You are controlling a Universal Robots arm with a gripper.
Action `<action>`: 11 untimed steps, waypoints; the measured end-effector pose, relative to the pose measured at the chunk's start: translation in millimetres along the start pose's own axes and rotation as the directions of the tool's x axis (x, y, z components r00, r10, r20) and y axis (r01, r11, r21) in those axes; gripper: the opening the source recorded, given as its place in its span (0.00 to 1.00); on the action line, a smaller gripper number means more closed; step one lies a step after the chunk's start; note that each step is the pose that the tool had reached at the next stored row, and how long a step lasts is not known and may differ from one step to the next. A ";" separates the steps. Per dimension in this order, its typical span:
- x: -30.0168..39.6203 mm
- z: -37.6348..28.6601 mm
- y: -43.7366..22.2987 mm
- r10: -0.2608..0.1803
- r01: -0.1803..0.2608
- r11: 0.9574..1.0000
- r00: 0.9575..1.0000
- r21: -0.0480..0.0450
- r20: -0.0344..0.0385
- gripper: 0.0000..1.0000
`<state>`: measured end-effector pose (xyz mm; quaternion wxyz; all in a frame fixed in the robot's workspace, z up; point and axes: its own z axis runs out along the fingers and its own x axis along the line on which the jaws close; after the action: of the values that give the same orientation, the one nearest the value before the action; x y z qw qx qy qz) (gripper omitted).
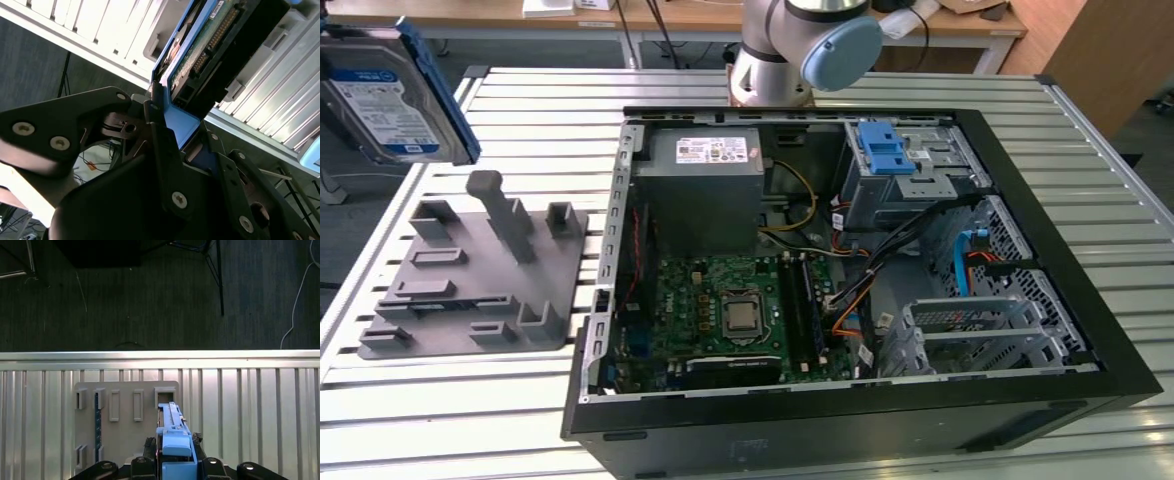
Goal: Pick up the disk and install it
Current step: 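Pick up the disk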
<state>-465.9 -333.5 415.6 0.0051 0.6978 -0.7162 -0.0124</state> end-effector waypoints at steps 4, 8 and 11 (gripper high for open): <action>-0.1 -14.6 0.4 0.000 0.000 1.000 1.000 0.000 0.000 0.37; -0.3 -28.1 0.7 0.000 0.000 1.000 1.000 0.000 0.000 0.37; -0.4 -37.0 1.0 0.000 0.000 1.000 1.000 0.000 0.000 0.37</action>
<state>-466.0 -333.5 452.6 0.0050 0.6977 -0.7162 -0.0123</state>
